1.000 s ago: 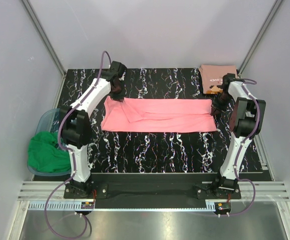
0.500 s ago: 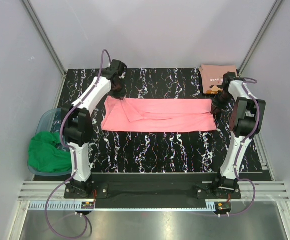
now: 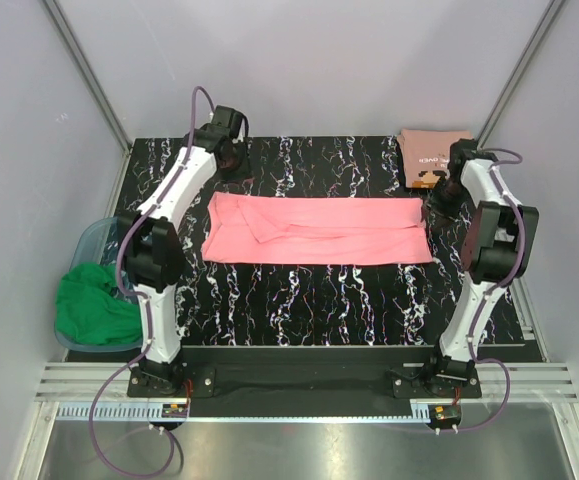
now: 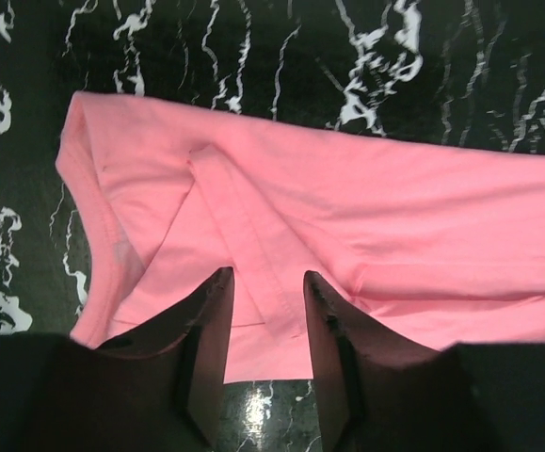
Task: Fold and stack the t-shirts
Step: Fold the tshirt
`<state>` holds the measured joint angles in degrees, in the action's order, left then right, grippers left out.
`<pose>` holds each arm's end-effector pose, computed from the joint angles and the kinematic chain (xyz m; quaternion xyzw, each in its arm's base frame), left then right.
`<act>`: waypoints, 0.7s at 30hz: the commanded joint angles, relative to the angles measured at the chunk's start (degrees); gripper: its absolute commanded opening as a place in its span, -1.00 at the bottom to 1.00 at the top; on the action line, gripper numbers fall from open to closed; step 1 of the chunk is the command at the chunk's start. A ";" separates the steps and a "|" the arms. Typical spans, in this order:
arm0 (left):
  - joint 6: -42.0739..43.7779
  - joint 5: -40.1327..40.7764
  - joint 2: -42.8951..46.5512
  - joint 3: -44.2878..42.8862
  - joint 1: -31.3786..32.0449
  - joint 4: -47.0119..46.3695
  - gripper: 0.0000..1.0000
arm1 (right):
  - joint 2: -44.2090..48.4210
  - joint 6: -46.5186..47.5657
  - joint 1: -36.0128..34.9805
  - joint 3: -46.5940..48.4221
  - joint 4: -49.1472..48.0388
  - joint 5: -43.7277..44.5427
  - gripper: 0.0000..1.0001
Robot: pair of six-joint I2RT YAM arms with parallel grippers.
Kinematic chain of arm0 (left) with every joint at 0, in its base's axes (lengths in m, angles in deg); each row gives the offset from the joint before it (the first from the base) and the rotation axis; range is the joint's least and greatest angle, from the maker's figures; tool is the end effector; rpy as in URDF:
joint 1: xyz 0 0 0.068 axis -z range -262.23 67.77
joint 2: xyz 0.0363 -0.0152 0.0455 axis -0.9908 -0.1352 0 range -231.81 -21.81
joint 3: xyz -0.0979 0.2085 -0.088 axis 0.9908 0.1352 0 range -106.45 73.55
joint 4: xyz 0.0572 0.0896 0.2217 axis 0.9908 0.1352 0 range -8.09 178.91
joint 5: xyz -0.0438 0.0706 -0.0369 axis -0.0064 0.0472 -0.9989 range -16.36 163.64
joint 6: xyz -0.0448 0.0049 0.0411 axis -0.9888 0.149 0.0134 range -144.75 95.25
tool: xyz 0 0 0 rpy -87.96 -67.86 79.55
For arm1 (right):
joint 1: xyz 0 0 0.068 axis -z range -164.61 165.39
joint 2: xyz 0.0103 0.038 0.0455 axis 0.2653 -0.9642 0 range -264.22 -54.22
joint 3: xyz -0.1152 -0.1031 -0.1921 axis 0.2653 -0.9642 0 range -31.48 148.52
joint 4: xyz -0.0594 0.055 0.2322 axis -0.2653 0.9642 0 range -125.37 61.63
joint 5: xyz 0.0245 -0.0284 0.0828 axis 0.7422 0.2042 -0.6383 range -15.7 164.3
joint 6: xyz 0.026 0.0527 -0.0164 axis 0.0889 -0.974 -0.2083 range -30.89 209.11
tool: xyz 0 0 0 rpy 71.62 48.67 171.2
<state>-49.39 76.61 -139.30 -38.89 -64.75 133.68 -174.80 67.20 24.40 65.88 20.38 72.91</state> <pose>0.4083 -0.1260 0.2631 -0.0672 0.9557 -0.0795 0.2753 0.3921 -0.0611 0.1650 0.2642 0.9596 0.0228 0.0942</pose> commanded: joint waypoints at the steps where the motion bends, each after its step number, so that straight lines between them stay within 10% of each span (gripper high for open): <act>1: 0.73 -4.02 2.79 -2.87 -0.34 -1.41 -0.17 | 8.85 2.49 -1.63 2.21 1.56 2.01 0.04; 13: -7.23 -22.46 20.01 28.74 0.28 -12.00 0.02 | 16.22 -0.14 -18.41 -2.50 -1.43 -7.31 0.35; 21: -13.85 -20.02 18.18 39.14 2.91 -21.18 0.04 | 28.89 -1.38 -18.60 -15.35 -2.22 -8.46 0.36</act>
<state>-59.82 57.18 -120.77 0.36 -63.14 120.19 -151.50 66.58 5.63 52.64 18.81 65.57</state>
